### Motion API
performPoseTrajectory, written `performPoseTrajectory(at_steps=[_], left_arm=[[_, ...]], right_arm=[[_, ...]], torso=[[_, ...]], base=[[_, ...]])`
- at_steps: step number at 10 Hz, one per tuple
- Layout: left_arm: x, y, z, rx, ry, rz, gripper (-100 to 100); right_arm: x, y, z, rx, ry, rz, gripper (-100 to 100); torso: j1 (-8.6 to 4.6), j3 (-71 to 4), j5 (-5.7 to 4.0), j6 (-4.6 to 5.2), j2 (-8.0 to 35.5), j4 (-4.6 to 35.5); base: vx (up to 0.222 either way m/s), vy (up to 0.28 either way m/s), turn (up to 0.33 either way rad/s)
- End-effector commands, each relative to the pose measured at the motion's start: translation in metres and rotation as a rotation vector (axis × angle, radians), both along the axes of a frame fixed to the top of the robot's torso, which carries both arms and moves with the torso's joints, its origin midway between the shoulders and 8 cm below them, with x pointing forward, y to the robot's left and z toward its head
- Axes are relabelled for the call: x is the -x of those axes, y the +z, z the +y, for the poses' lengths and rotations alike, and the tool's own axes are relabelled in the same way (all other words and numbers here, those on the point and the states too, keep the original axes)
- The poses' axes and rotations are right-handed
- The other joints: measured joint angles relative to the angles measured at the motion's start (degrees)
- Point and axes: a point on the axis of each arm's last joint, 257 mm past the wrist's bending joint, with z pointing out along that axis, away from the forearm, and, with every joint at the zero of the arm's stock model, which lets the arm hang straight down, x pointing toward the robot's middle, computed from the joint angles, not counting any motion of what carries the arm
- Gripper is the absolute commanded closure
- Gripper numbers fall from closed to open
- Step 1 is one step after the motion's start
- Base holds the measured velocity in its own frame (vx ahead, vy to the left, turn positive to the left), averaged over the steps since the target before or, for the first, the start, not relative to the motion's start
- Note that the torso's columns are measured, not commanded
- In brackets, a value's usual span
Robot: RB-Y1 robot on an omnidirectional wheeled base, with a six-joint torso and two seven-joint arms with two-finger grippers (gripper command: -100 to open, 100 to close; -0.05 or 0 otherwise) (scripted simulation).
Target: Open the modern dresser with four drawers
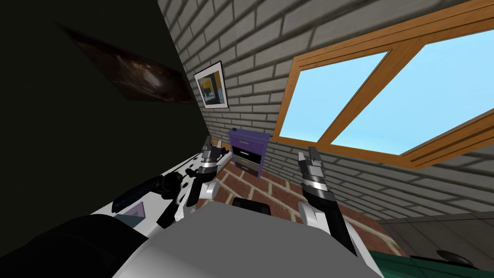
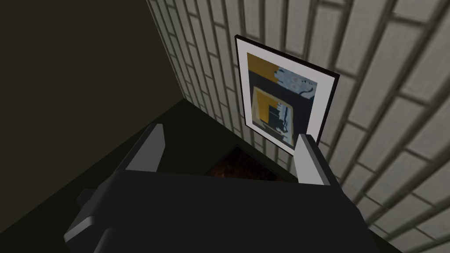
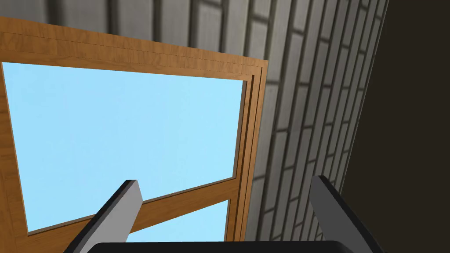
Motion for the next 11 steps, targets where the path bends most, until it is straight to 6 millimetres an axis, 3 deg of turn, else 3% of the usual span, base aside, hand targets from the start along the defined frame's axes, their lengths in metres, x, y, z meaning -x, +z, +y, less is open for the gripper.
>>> performPoseTrajectory(at_steps=[1,9,10,11], left_arm=[[0.0,0.0,0.0,0.0,0.0,0.0,0],[0.0,0.0,0.0,0.0,0.0,0.0,0],[-0.005,-0.008,-0.004,-0.029,-0.014,0.017,-100],[-0.008,-0.013,-0.006,-0.042,-0.021,0.026,-100]], right_arm=[[0.0,0.0,0.0,0.0,0.0,0.0,0],[0.0,0.0,0.0,0.0,0.0,0.0,0],[0.0,0.0,0.0,0.0,0.0,0.0,0],[0.0,0.0,0.0,0.0,0.0,0.0,0]], torso=[[0.0,-4.7,0.0,0.0,2.3,2.3],[0.0,-70.7,0.0,0.0,35.4,35.4],[0.0,-79.2,0.0,0.0,39.6,39.6],[0.05,-83.2,0.02,0.0,41.5,41.5]], base=[[0.0,0.0,0.0],[0.0,0.0,0.0],[0.023,0.013,-0.02],[0.043,0.031,-0.025]])
